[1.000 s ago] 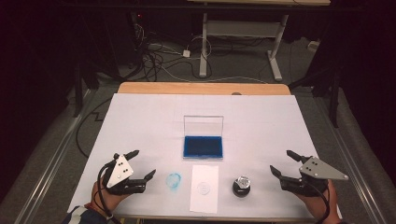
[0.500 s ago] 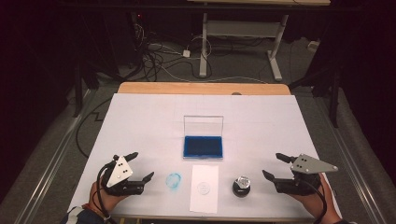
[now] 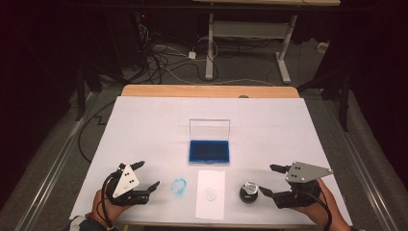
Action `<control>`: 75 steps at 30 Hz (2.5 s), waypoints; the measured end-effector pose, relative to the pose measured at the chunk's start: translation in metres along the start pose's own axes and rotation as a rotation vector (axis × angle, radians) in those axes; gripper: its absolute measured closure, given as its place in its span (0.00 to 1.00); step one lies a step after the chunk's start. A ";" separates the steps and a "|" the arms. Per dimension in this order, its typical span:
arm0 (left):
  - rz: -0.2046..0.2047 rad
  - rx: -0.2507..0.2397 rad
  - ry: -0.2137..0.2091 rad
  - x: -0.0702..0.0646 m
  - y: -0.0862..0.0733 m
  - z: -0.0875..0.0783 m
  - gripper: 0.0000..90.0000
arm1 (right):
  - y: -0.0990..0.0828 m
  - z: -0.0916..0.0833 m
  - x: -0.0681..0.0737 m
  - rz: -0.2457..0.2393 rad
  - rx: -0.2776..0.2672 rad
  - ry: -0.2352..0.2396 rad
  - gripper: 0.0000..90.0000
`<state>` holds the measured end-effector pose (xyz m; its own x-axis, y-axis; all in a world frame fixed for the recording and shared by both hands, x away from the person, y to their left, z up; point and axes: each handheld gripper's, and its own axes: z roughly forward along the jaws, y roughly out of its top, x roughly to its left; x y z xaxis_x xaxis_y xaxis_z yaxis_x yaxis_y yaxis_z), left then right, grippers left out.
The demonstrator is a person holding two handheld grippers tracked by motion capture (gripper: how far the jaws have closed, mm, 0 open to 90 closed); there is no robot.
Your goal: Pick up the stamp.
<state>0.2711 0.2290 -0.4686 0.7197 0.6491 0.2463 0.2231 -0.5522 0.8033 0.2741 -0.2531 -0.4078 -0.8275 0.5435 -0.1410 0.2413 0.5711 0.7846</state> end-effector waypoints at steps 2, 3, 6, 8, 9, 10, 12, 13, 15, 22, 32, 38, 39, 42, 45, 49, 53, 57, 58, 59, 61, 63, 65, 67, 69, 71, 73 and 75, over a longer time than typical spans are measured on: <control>-0.004 0.003 -0.003 0.000 -0.001 0.000 0.21 | 0.003 0.002 0.002 -0.005 0.017 0.010 0.27; -0.002 0.004 -0.003 0.000 -0.001 -0.001 0.21 | 0.005 0.003 0.003 -0.005 0.034 0.020 0.27; 0.003 0.007 0.001 -0.001 -0.002 -0.001 0.21 | 0.008 0.006 0.006 0.008 0.061 0.055 0.26; -0.001 0.012 0.003 -0.002 -0.002 -0.001 0.21 | 0.011 0.007 0.009 -0.001 0.088 0.059 0.26; 0.001 0.020 0.005 -0.002 -0.002 -0.001 0.21 | 0.012 0.009 0.010 -0.014 0.101 0.058 0.26; 0.002 0.026 0.005 -0.002 -0.002 0.000 0.21 | 0.013 0.010 0.011 -0.018 0.112 0.060 0.26; 0.006 0.029 0.001 -0.003 -0.002 0.001 0.21 | 0.015 0.012 0.013 -0.015 0.126 0.082 0.27; 0.009 0.029 -0.001 -0.003 -0.002 0.001 0.21 | 0.017 0.014 0.014 -0.018 0.138 0.107 0.28; 0.009 0.028 -0.003 -0.003 -0.001 0.002 0.21 | 0.021 0.016 0.017 -0.034 0.163 0.122 0.29; 0.004 0.031 -0.011 -0.003 -0.002 0.003 0.21 | 0.030 0.036 0.024 -0.095 0.295 0.128 0.28; 0.020 0.047 -0.009 -0.003 -0.003 0.003 0.21 | 0.025 0.052 0.015 -0.073 0.352 0.134 0.40; 0.025 0.055 -0.013 -0.003 -0.003 0.005 0.21 | 0.019 0.055 0.012 -0.055 0.335 0.166 0.49; 0.027 0.056 -0.013 -0.003 -0.003 0.005 0.21 | 0.017 0.055 0.011 -0.041 0.329 0.173 0.50; 0.036 0.061 -0.010 -0.004 -0.003 0.005 0.21 | 0.014 0.053 0.008 -0.030 0.297 0.185 0.53; 0.037 0.061 -0.010 -0.003 -0.003 0.005 0.21 | 0.013 0.051 0.007 -0.017 0.264 0.184 0.54; 0.042 0.064 -0.010 -0.004 -0.003 0.005 0.21 | 0.012 0.053 0.010 -0.028 0.257 0.189 0.56; 0.047 0.068 -0.014 -0.004 -0.003 0.006 0.21 | 0.012 0.054 0.011 -0.035 0.250 0.184 0.61; 0.043 0.067 -0.013 -0.004 -0.003 0.006 0.21 | 0.012 0.054 0.011 -0.045 0.251 0.182 0.62; 0.043 0.068 -0.014 -0.003 -0.004 0.006 0.21 | 0.012 0.055 0.011 -0.048 0.249 0.183 0.62; 0.042 0.069 -0.015 -0.003 -0.004 0.006 0.21 | 0.013 0.055 0.011 -0.050 0.247 0.183 0.62; 0.041 0.070 -0.013 -0.003 -0.003 0.007 0.21 | 0.012 0.055 0.011 -0.051 0.244 0.186 0.62; 0.037 0.070 -0.015 -0.002 -0.004 0.007 0.21 | 0.013 0.056 0.011 -0.051 0.244 0.188 0.63; 0.034 0.071 -0.016 -0.002 -0.004 0.006 0.21 | 0.013 0.056 0.011 -0.056 0.241 0.189 0.63; 0.032 0.068 -0.014 0.000 -0.005 0.006 0.21 | 0.014 0.056 0.012 -0.063 0.242 0.188 0.63; 0.030 0.067 -0.013 0.000 -0.004 0.006 0.21 | 0.014 0.056 0.012 -0.064 0.241 0.188 0.63; 0.023 0.064 -0.014 0.001 -0.004 0.007 0.21 | 0.014 0.056 0.012 -0.063 0.237 0.191 0.63; 0.029 0.060 -0.015 0.001 -0.002 0.008 0.21 | 0.013 0.056 0.011 -0.058 0.231 0.197 0.63; 0.031 0.055 -0.020 0.002 0.000 0.010 0.21 | 0.011 0.054 0.011 -0.050 0.219 0.193 0.63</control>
<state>0.2788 0.2249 -0.4731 0.7399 0.6207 0.2593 0.2355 -0.6001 0.7645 0.2954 -0.2079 -0.4336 -0.9170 0.3967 -0.0423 0.2846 0.7246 0.6277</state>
